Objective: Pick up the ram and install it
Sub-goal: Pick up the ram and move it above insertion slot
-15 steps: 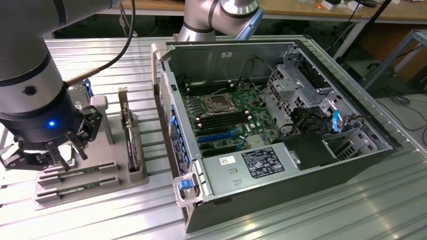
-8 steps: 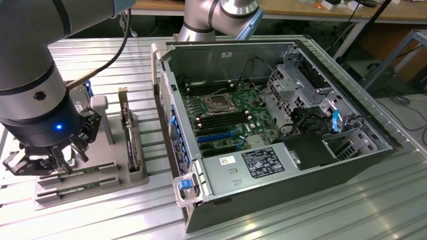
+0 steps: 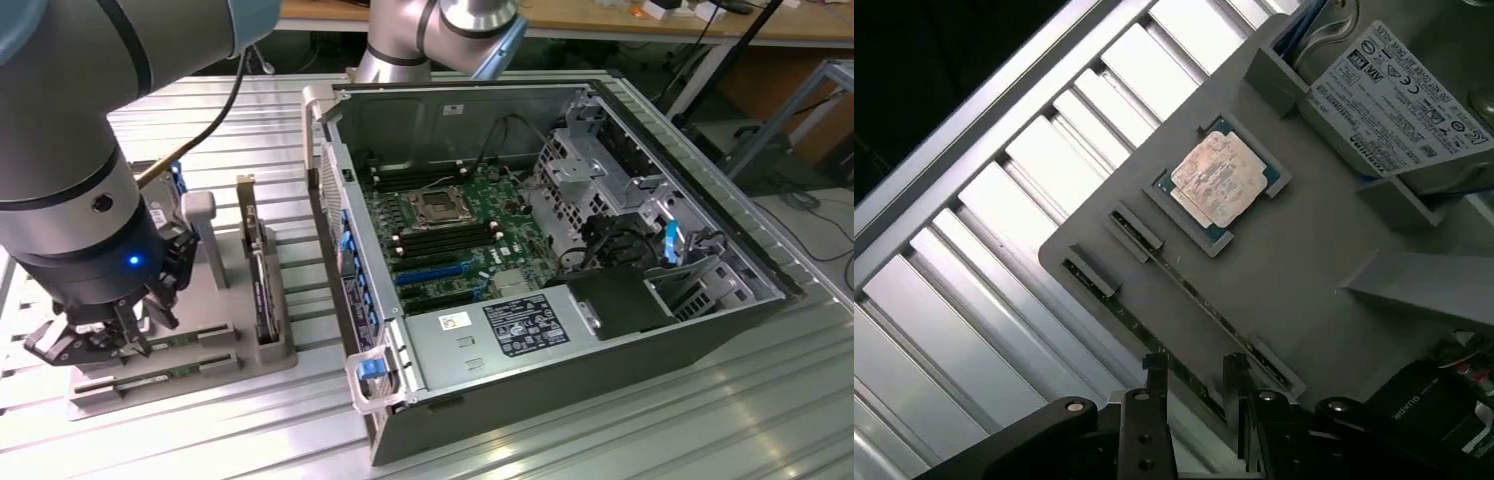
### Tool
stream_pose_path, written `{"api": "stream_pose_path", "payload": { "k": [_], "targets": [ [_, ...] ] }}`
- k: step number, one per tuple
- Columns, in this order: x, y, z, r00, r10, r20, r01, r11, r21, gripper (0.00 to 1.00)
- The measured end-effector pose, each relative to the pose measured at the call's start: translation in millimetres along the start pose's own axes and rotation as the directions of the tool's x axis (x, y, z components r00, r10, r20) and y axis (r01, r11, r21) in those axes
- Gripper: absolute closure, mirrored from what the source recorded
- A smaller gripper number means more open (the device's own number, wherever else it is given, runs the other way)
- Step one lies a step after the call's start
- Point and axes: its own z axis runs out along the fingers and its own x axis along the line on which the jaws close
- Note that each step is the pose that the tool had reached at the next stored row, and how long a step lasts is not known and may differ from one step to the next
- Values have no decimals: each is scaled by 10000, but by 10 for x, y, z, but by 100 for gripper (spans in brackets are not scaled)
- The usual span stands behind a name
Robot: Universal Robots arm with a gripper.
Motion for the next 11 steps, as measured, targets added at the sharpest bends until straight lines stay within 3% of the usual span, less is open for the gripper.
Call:
{"api": "stream_pose_path", "payload": {
  "k": [3,6,11],
  "targets": [
    [1,-2,46,9984,-560,-25,560,9984,-13,64],
    [2,-4,104,9922,-1248,-54,1248,9922,-30,64],
    [4,-9,193,9720,-2346,-99,2346,9721,-62,64]
  ]
}}
